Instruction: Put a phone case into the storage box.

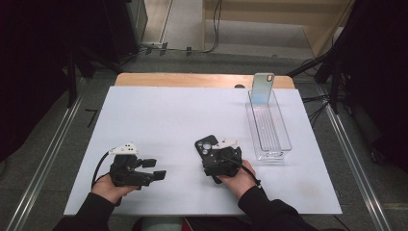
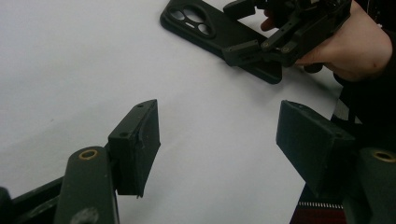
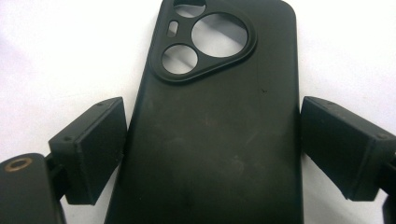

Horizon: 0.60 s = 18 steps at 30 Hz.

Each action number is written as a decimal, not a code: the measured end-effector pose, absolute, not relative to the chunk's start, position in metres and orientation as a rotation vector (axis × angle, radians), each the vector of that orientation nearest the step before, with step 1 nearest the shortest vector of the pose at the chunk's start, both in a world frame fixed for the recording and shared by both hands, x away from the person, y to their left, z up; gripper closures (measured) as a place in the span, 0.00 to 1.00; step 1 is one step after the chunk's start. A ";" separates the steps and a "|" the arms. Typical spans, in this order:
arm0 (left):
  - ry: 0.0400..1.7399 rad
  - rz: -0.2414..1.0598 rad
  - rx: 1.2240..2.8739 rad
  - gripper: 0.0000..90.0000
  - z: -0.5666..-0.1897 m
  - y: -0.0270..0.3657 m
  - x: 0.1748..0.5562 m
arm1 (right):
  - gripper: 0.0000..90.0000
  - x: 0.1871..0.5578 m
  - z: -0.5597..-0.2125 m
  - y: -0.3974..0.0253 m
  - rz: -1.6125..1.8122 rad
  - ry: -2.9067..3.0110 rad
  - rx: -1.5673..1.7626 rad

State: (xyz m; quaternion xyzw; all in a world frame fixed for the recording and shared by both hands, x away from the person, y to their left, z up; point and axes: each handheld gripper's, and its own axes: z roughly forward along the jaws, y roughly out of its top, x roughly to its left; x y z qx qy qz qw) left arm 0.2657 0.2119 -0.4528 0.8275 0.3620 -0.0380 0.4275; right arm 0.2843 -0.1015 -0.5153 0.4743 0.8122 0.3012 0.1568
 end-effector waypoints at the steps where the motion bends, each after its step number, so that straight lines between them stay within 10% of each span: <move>1: 0.904 -0.095 2.067 0.34 -0.453 0.212 0.266 | 0.09 0.284 -0.515 -0.101 0.859 2.325 1.357; 18: 0.907 -0.095 2.063 0.34 -0.453 0.212 0.266 | 0.13 0.283 -0.515 -0.103 0.879 2.298 1.382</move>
